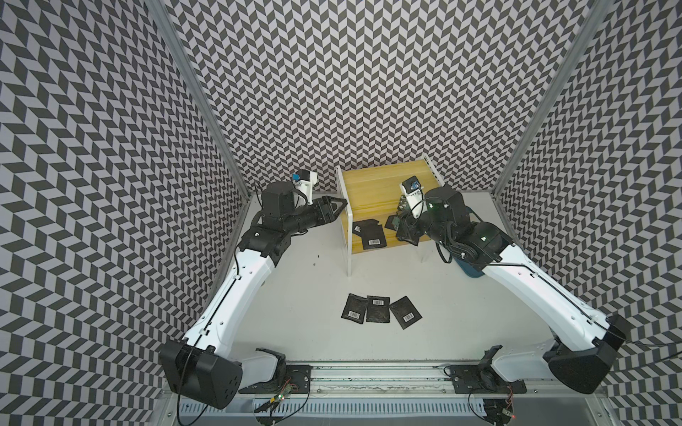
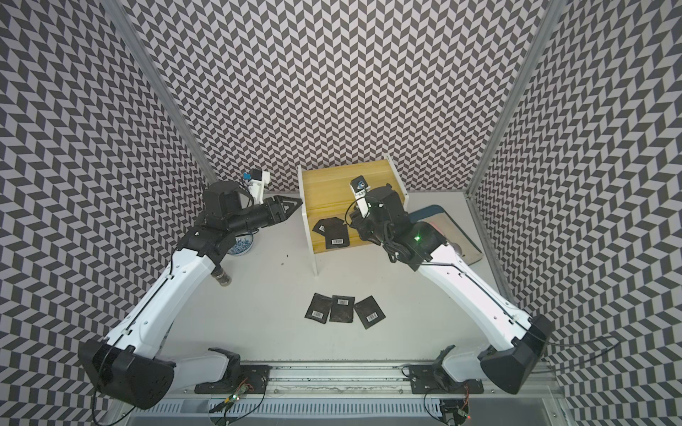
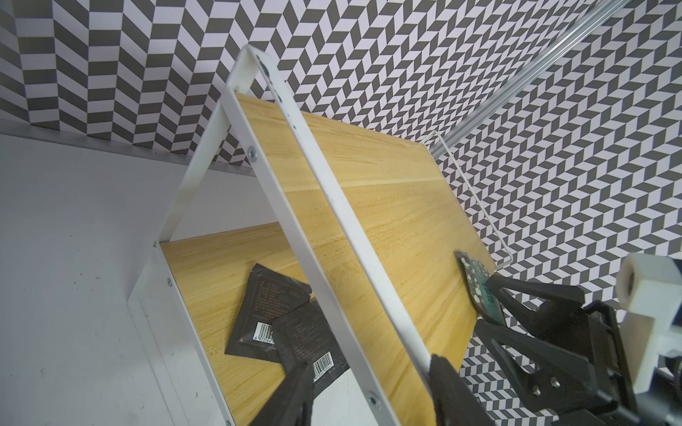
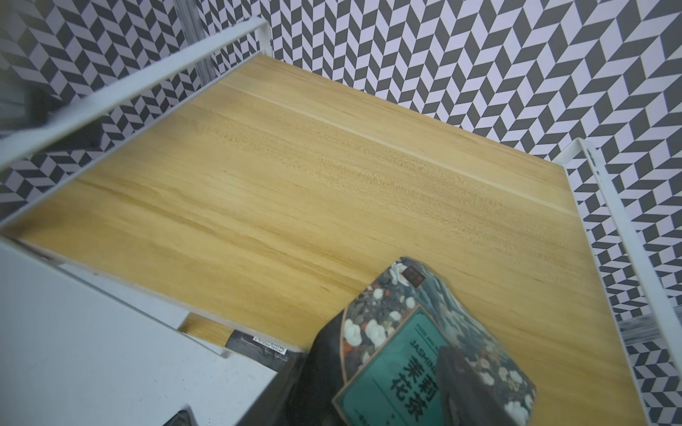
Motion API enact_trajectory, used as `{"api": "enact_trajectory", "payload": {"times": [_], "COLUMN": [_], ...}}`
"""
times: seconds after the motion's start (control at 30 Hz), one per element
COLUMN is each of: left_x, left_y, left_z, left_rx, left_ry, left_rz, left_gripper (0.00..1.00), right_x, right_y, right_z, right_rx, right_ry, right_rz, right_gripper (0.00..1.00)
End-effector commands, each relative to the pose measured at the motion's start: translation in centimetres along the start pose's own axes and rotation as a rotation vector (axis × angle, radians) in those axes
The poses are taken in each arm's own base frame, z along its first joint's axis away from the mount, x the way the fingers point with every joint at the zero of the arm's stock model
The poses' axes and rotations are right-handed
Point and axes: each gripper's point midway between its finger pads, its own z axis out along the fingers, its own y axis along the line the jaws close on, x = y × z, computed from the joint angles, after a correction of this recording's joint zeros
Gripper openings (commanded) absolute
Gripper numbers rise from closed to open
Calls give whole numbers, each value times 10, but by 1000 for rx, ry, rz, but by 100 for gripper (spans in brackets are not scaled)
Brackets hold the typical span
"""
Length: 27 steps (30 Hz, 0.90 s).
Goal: Remove the tea bags from the shelf
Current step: Pick up the tea bag from the shelf.
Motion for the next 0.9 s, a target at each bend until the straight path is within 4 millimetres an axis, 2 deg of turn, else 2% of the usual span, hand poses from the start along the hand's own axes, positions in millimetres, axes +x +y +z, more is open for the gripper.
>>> {"api": "enact_trajectory", "payload": {"times": [0.0, 0.1, 0.17, 0.23, 0.3, 0.37, 0.43, 0.5, 0.6, 0.67, 0.87], "left_x": [9, 8, 8, 8, 9, 9, 9, 9, 9, 10, 11], "left_y": [8, 7, 7, 7, 8, 8, 9, 9, 9, 9, 10], "left_z": [-3, -3, -3, -3, -3, -3, -1, -1, -2, -2, 0], "left_rx": [-19, -18, -17, -18, -19, -18, -18, -16, -16, -16, -19], "left_ry": [20, 17, 18, 18, 18, 17, 17, 19, 19, 19, 22], "left_rz": [-17, -17, -17, -19, -20, -20, -24, -28, -27, -27, -31], "left_gripper": [53, 53, 53, 53, 53, 53, 53, 53, 53, 53, 53], "right_x": [54, 50, 45, 40, 36, 33, 32, 28, 16, 11, 8], "right_y": [12, 9, 9, 9, 7, 4, 1, -1, -3, -5, -10], "right_z": [1, -2, -6, -10, -13, -15, -14, -18, -30, -40, -67], "right_rx": [-45, -34, -39, -44, -41, -25, -10, -4, -15, -21, -38], "right_ry": [196, 184, 169, 152, 134, 120, 111, 99, 46, 9, -64], "right_rz": [-34, -28, -21, -12, -7, -1, 0, 10, 43, 69, 142], "right_gripper": [48, 44, 36, 35, 29, 28, 19, 18, 11, 11, 9]}}
